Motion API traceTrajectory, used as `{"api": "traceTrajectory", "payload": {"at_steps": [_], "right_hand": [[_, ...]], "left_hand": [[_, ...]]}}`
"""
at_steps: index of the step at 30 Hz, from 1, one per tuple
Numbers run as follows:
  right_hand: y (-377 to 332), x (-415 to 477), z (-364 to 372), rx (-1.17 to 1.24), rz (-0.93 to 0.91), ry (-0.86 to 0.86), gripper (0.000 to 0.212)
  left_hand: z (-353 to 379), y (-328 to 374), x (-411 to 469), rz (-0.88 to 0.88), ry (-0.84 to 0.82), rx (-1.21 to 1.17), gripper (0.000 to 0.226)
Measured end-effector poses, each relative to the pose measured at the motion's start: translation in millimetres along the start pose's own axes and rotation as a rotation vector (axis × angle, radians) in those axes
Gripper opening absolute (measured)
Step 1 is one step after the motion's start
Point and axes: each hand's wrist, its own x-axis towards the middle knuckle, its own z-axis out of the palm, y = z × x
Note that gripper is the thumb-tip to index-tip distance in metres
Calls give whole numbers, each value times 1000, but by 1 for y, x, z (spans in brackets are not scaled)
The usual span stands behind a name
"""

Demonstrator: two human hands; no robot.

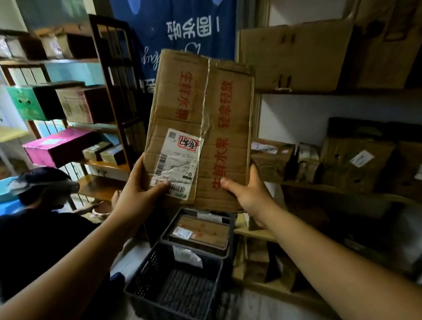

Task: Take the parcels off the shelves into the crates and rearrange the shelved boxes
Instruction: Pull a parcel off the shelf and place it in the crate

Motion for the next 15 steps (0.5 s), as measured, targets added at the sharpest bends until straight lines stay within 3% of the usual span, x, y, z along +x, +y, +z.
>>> {"api": "traceTrajectory", "payload": {"at_steps": [6,10,15], "right_hand": [[43,16,70,-45,136,7,88],[67,31,99,-86,200,14,84],[99,70,122,-116,295,18,99]], "left_hand": [[-56,-47,21,-154,-41,-103,65],[-78,-87,41,-265,12,-109,68],[-85,-131,78,-425,71,-216,72]]}}
